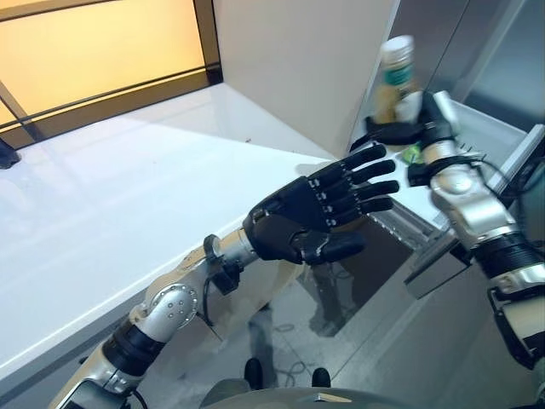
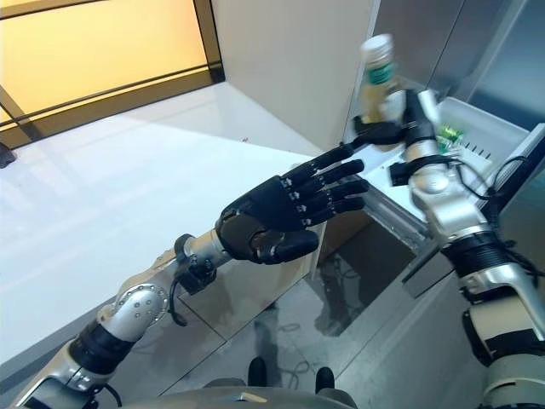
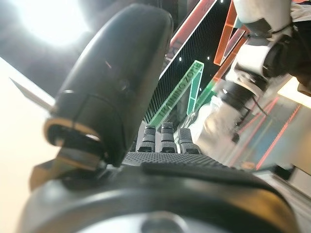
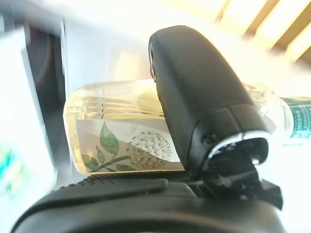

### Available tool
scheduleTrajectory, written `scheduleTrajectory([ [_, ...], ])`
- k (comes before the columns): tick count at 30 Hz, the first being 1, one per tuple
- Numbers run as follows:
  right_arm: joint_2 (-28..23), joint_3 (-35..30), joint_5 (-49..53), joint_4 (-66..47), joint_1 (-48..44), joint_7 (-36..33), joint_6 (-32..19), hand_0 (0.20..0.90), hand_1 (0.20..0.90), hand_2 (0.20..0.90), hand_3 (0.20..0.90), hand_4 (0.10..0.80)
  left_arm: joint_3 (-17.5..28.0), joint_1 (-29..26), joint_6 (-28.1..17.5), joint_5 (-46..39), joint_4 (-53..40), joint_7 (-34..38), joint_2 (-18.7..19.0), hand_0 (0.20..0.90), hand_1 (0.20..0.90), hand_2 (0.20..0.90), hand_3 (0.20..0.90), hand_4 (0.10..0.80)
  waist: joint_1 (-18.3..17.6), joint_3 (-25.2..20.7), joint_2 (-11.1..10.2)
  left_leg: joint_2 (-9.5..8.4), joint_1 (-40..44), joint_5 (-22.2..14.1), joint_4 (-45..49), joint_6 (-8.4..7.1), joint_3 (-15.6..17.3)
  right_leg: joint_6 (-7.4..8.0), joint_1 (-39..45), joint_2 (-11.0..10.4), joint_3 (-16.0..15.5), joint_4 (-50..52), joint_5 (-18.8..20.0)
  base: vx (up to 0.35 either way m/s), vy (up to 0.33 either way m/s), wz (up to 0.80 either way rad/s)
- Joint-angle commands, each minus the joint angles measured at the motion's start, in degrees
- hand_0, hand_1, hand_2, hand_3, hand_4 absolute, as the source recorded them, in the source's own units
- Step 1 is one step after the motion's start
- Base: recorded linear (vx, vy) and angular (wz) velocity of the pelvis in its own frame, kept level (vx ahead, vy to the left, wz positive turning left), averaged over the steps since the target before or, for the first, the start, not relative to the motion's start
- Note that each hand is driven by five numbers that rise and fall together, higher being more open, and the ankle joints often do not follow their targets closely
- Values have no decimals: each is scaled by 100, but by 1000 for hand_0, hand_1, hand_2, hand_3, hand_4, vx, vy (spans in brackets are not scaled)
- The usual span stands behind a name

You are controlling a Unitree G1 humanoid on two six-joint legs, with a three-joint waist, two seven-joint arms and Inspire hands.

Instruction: Put drinks into fridge and close the fridge

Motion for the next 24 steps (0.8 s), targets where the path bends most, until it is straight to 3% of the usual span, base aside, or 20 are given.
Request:
scheduleTrajectory([
  [1, -431, -780, 18, -1086, -695, -72, -1019, 300, 300, 300, 200, 100, 226, -160, -435, -446, -81, -360, -402, 900, 900, 900, 900, 800, -76, -698, -33, 356, 651, -509, 37, -75, -375, -126, 509, 369, -183, -3, 215, -54, 47, -17],
  [6, -60, -1255, 214, -1867, 293, 315, -949, 300, 300, 300, 200, 100, 288, -182, -334, -339, -115, -294, -520, 900, 900, 900, 900, 800, -255, -678, -26, 277, 712, -567, 37, 7, -299, -76, 493, 303, -29, -3, 287, -36, 53, -21],
  [15, 129, -1724, -91, -2745, 1013, 651, -1113, 300, 300, 300, 200, 100, 408, 27, -212, 353, 94, 150, -769, 900, 900, 900, 900, 800, -469, -659, -55, 175, 758, -627, 37, 110, -179, 15, 425, 229, 257, -3, 411, -19, 58, -22],
  [24, -545, -1484, 310, -1925, 432, 665, -1014, 300, 300, 300, 200, 100, -156, 774, 444, 189, 1134, 482, -756, 900, 900, 900, 900, 800, -322, -589, -168, 177, 789, -676, 37, 136, -190, 78, 435, 203, 194, 35, 395, 4, 3, -7],
])
